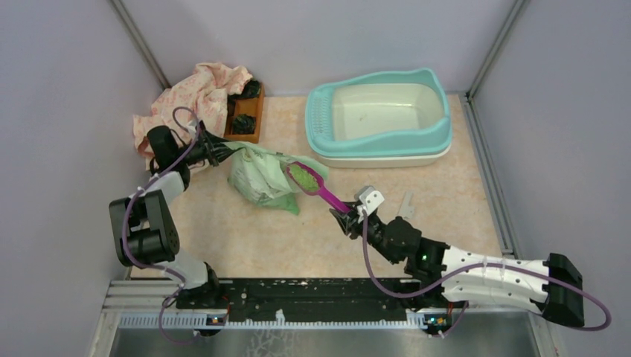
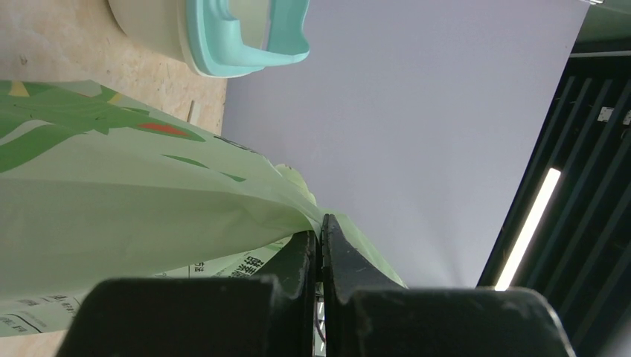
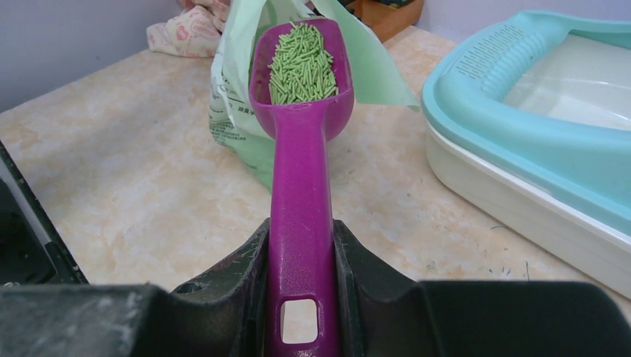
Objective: Fill the litter box with clean litter
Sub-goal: Pour the cat litter into the litter box.
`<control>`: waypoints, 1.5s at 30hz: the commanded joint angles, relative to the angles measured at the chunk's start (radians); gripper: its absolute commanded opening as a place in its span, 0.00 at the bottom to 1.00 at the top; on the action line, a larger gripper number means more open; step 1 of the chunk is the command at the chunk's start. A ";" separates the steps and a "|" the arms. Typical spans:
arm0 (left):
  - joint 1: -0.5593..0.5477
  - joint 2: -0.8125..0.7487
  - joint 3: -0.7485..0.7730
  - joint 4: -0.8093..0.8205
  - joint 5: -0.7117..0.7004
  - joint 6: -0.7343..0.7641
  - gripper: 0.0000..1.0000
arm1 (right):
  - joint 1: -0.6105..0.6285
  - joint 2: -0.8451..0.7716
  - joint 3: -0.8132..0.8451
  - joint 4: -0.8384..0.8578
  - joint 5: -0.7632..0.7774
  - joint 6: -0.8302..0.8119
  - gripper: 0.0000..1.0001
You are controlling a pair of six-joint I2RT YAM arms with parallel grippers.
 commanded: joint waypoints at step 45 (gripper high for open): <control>0.008 0.077 0.103 -0.033 -0.041 0.101 0.00 | -0.476 0.097 0.578 -0.347 -0.346 -0.026 0.00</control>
